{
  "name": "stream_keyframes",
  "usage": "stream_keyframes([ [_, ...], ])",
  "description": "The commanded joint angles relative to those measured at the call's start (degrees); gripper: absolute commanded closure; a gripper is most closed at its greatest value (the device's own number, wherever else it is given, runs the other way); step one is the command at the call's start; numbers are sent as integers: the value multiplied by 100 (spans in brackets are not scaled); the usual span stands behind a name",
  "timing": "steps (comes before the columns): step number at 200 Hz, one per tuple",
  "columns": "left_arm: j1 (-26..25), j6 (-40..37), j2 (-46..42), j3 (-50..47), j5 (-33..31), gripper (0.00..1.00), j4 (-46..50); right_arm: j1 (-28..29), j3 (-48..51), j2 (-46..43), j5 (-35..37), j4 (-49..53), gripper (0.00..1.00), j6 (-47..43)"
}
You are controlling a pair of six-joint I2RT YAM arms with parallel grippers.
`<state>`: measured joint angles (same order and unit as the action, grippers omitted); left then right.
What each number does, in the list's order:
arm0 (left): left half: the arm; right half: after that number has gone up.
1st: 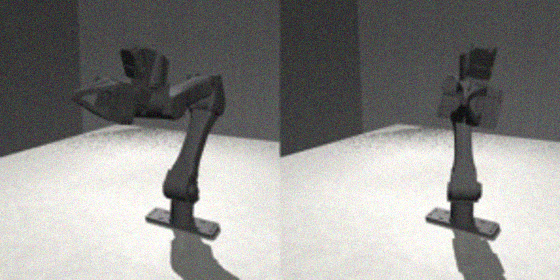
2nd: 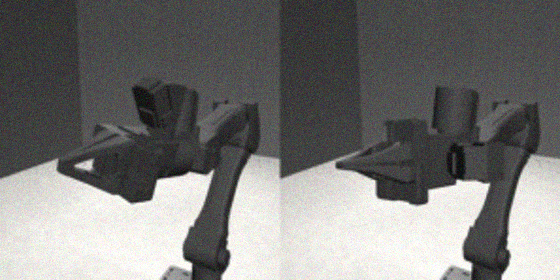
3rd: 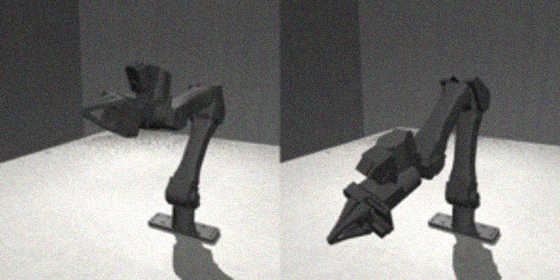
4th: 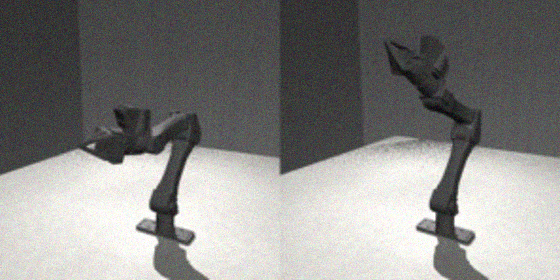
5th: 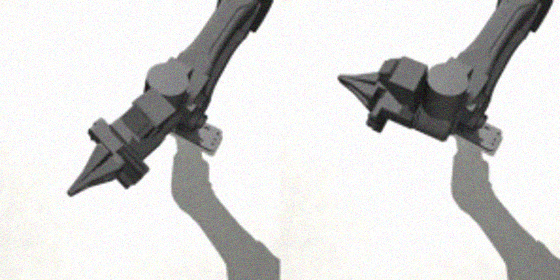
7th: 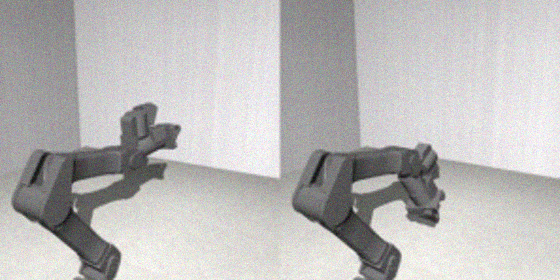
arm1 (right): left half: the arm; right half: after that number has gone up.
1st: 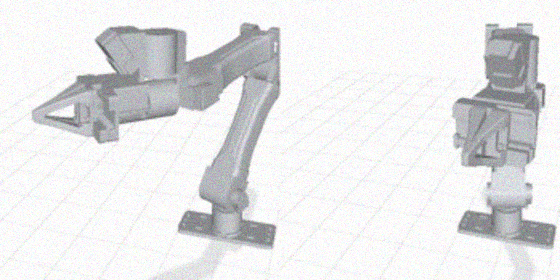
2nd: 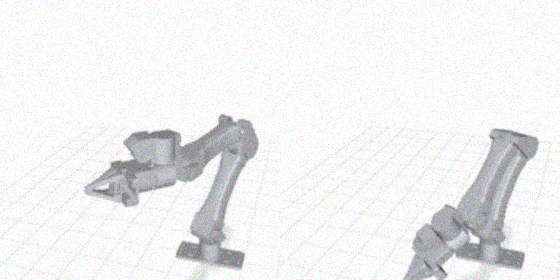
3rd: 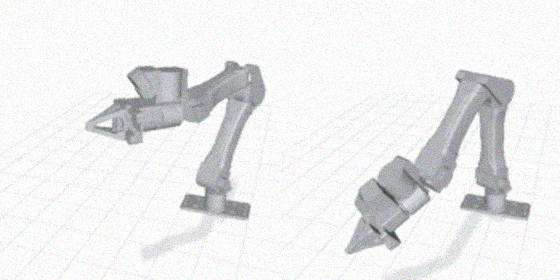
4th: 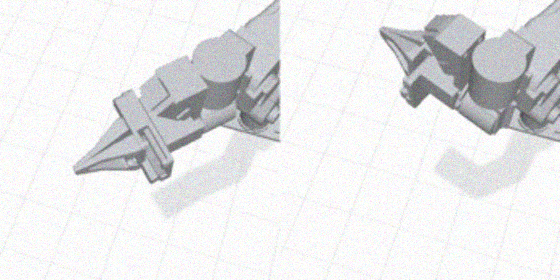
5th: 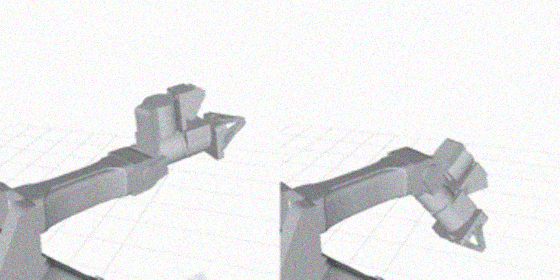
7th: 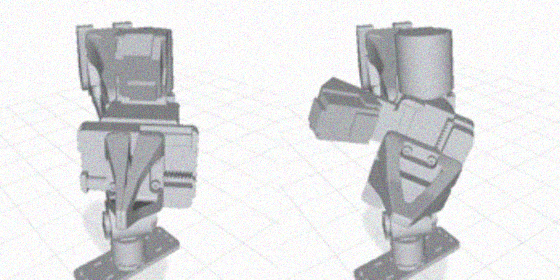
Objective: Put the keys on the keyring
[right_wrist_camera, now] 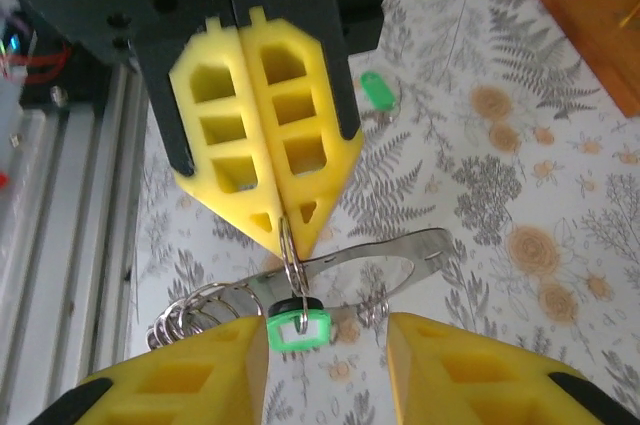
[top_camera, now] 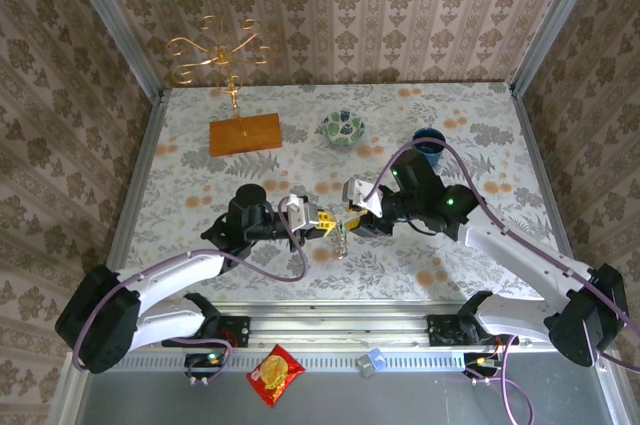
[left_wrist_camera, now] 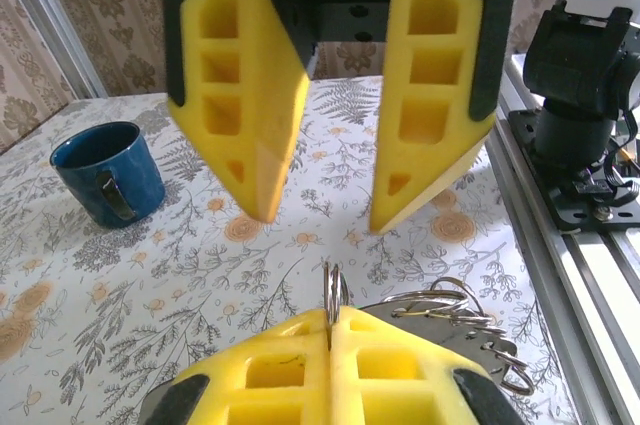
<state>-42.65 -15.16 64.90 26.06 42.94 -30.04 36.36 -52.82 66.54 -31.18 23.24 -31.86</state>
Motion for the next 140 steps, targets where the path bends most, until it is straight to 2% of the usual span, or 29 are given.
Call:
stream_keyframes([
  [1, 39, 485, -48, -206, 173, 100, -982, -57, 415, -169, -573, -1111, 64, 628],
  [40, 48, 736, 19, -398, 113, 100, -1510, -76, 631, -100, -696, -1370, 67, 742],
  [87, 45, 960, 196, -462, 176, 100, -1931, -71, 621, 59, -757, -1516, 76, 795],
  [121, 53, 975, 220, -462, 189, 100, -1993, -71, 563, 104, -815, -1508, 89, 780],
  [140, 48, 984, 224, -453, 173, 100, -2002, -76, 521, 114, -867, -1468, 100, 756],
])
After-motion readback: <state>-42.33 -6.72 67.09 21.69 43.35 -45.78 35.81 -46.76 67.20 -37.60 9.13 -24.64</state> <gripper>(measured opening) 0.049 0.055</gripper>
